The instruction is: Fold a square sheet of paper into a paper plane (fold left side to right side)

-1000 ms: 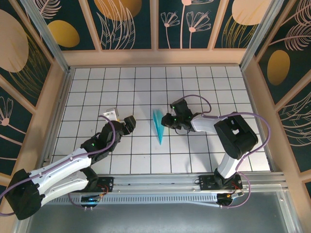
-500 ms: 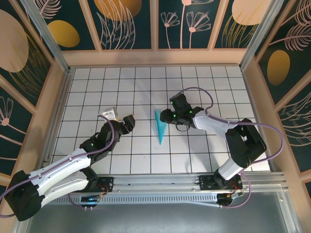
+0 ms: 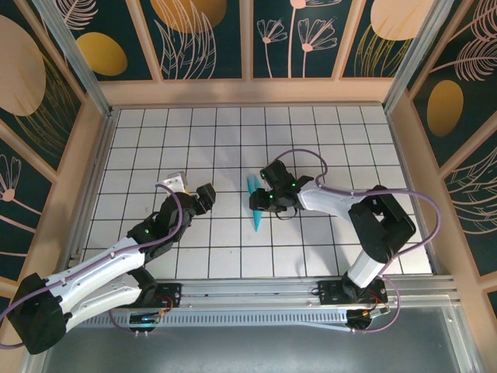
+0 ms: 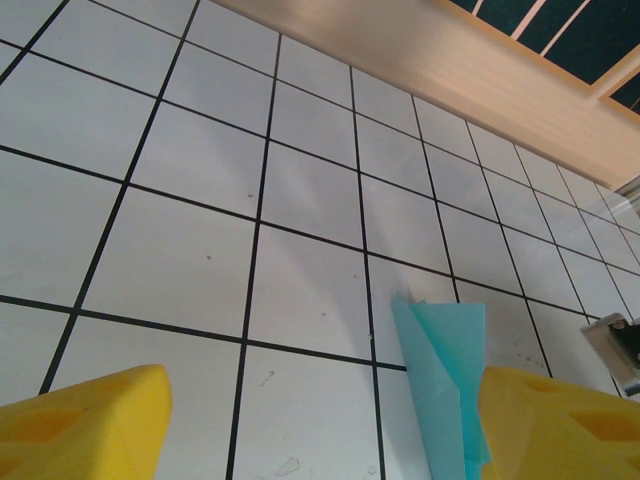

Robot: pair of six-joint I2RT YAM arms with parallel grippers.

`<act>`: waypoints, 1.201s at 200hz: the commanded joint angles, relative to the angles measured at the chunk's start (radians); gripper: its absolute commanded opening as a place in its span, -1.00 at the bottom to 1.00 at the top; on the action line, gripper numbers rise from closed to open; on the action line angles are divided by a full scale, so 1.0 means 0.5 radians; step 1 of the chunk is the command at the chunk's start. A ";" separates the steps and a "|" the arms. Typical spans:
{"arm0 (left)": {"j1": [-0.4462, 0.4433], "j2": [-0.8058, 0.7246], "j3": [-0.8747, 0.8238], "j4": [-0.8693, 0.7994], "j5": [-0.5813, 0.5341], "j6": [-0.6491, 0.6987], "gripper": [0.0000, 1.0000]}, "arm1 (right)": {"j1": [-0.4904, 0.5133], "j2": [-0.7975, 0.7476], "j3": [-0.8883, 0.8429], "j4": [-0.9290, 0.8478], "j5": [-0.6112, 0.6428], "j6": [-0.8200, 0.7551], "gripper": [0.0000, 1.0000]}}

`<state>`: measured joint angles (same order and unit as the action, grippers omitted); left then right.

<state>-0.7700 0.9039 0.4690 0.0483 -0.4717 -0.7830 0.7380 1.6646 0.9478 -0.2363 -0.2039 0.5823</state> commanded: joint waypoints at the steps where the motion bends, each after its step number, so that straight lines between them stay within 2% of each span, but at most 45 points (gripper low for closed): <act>1: 0.020 -0.013 0.032 0.008 0.005 0.008 0.60 | 0.024 0.053 0.083 -0.031 0.000 0.013 -0.16; 35: 0.022 -0.010 0.034 0.005 0.008 0.007 0.60 | 0.029 0.097 0.106 -0.042 0.020 0.007 -0.26; 100: 0.028 -0.010 0.038 -0.008 0.010 0.005 0.61 | 0.030 0.145 0.128 -0.039 0.030 0.007 -0.57; 240: 0.034 -0.021 0.026 -0.026 0.021 -0.003 0.62 | 0.092 0.342 0.240 -0.138 0.156 0.088 -0.72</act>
<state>-0.7597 0.9039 0.4690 0.0475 -0.4683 -0.7830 0.7696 1.8088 1.0397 -0.2558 -0.1680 0.6044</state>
